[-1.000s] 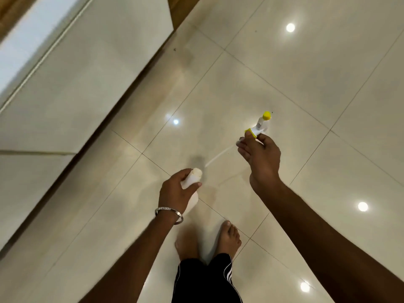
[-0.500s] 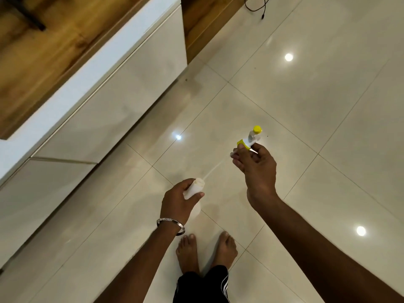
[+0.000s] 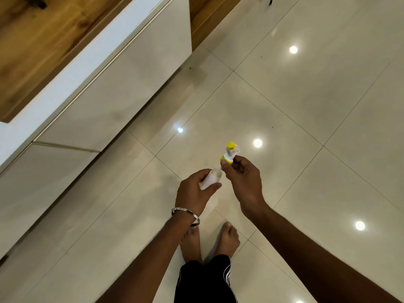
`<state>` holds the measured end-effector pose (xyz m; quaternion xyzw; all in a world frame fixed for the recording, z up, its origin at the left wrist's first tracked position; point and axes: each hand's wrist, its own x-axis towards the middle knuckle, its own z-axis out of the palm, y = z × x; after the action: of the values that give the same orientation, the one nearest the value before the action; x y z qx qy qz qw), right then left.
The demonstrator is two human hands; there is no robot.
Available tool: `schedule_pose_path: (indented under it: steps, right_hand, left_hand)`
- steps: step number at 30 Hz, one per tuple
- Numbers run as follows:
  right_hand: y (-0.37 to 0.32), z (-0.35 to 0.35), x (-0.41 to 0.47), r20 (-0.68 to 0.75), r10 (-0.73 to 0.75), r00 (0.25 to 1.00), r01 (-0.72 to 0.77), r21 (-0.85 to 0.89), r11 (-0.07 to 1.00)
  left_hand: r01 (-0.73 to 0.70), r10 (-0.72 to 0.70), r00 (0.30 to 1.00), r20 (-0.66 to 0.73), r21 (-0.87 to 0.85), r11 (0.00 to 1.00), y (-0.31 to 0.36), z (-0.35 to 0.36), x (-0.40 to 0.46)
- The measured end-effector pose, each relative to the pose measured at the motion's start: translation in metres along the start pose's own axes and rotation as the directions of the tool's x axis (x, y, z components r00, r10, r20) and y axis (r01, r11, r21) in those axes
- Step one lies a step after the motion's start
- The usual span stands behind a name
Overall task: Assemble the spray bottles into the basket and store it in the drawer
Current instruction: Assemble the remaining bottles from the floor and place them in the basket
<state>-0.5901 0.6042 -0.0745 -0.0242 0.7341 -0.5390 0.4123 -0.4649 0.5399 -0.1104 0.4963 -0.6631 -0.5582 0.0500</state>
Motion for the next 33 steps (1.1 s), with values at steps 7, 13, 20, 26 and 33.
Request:
schedule_pose_path:
  steps: [7,13,20,26,33]
  right_hand:
    - [0.010,0.004,-0.008,0.091,-0.014,0.996,0.018,-0.035,0.999]
    - [0.007,-0.007,0.003,0.270,0.037,0.962,-0.025,-0.047,0.999]
    - [-0.003,-0.018,0.010,0.451,0.112,0.886,-0.124,-0.002,0.992]
    - [0.005,0.004,-0.009,0.223,0.098,0.970,-0.104,0.017,0.994]
    - [0.005,0.000,-0.009,0.134,0.034,0.990,-0.041,0.051,0.998]
  left_hand:
    - [-0.047,0.048,0.999,0.025,-0.021,0.999,0.015,-0.004,0.001]
    - [-0.006,0.013,0.997,0.076,-0.079,0.997,0.018,-0.014,0.003]
    - [0.063,-0.047,0.991,0.123,-0.128,0.990,0.021,-0.022,-0.002]
    - [-0.052,0.114,0.965,-0.235,0.257,0.965,0.028,-0.005,-0.015]
    - [-0.093,0.117,0.987,-0.107,0.206,0.974,0.028,-0.009,-0.011]
